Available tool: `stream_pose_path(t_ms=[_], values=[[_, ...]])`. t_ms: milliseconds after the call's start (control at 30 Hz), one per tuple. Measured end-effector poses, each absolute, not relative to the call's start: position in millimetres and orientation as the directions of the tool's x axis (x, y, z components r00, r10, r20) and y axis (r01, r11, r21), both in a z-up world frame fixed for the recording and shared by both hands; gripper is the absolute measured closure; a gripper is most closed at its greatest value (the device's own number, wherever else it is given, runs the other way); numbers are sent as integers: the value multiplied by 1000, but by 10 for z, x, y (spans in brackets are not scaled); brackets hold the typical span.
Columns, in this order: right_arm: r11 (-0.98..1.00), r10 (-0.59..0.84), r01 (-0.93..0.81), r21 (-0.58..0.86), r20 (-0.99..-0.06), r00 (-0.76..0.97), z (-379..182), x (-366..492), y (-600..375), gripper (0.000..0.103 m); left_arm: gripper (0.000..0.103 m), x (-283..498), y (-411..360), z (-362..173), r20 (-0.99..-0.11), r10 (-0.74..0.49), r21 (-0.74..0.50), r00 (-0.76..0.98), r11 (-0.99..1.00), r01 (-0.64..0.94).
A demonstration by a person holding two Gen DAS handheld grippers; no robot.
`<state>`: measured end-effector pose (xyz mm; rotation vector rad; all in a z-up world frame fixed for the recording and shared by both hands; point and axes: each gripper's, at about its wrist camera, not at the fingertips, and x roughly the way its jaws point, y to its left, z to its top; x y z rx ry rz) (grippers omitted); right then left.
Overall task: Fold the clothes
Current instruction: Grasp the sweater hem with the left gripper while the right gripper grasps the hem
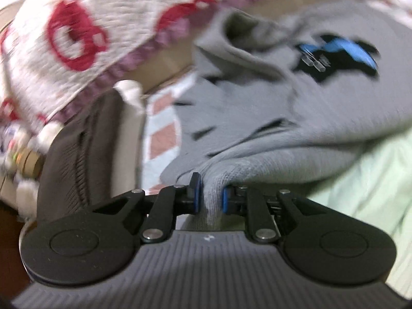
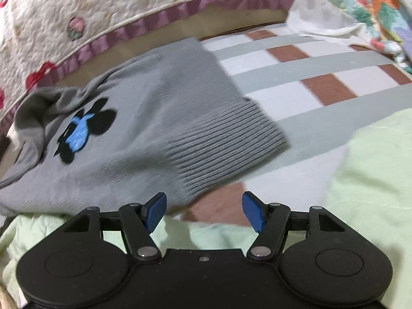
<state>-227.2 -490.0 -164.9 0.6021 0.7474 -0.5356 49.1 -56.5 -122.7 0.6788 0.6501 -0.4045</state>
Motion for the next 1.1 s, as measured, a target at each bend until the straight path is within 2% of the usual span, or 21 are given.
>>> stream_pose_path(t_ms=[233,400,433,500,533,567,633,667,733,900,1000,1100], values=[[607,-206,665,434,-723,660,-1726,-2402,-5146,33,87,487,-401,-1053,-588,-117,416,800,805,423],[554,-256,703,446,-712,653,-1838,-2350,-5434,32,86,516,-419,-1073,-601,-105,418,792,804,423],[543,-271,709,449,-706,655,-1865,-2333,-5473,31,85,535,-444,-1105,-615,-90,426,783,798,426],[538,-292,706,461,-684,669,-1888,-2268,-5493,21,85,562,-488,-1162,-633,-59,446,772,788,425],[553,-301,699,453,-674,675,-1895,-2223,-5482,20,85,566,-501,-1177,-635,-52,453,771,784,425],[574,-309,690,440,-664,681,-1903,-2174,-5466,25,86,561,-505,-1180,-634,-51,456,772,782,425],[625,-288,658,421,-659,695,-1896,-2087,-5439,85,87,545,-487,-1156,-627,-63,446,777,789,423],[650,-275,639,411,-657,702,-1891,-2044,-5426,92,87,541,-469,-1136,-624,-72,435,778,795,422],[707,-262,591,389,-632,729,-1814,-1993,-5392,93,87,536,-424,-1099,-626,-93,408,775,807,427],[788,-285,496,364,-498,819,-1158,-2147,-5378,94,88,491,-336,-970,-631,-129,347,765,835,428],[805,-298,474,356,-448,843,-816,-2276,-5347,94,89,417,-165,-791,-681,-183,161,709,907,389],[804,-299,474,358,-447,843,-780,-2351,-5288,94,90,216,-63,-669,-642,-198,135,740,922,363]])
